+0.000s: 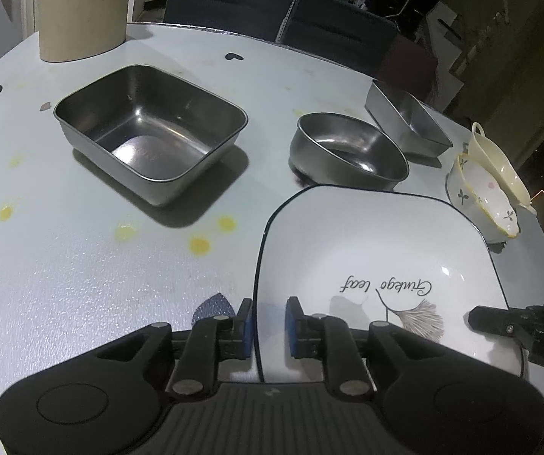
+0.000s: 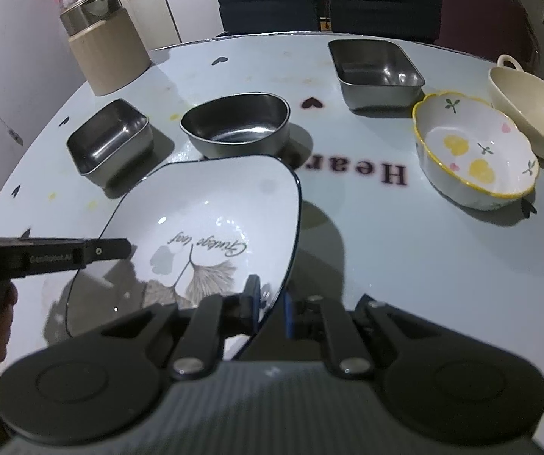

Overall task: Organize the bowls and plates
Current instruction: 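Carry the white plate with both tools toward the steel bowls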

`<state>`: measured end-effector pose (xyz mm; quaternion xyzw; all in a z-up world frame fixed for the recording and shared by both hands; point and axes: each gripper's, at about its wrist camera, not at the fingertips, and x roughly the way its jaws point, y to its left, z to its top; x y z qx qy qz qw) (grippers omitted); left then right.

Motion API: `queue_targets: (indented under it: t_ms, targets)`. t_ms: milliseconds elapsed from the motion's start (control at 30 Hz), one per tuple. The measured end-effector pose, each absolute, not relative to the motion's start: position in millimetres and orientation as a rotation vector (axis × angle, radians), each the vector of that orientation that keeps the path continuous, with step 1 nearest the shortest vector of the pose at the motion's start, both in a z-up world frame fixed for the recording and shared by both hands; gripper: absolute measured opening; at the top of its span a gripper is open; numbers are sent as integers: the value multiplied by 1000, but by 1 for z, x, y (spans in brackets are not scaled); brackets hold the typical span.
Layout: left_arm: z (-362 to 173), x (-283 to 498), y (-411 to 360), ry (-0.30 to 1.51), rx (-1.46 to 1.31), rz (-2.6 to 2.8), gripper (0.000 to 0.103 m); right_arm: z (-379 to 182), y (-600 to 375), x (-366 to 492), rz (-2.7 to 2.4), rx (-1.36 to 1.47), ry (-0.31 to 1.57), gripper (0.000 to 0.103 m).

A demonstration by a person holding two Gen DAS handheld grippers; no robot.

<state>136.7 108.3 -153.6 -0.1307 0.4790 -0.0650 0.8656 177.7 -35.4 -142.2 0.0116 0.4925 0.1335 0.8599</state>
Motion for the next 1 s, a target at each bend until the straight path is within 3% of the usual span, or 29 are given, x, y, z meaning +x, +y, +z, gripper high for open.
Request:
queue_targets:
  t_ms: [1000]
  targets:
    - [-143, 134, 97, 1058, -148, -148, 24, -163, -46, 192, 194, 74, 1110, 14]
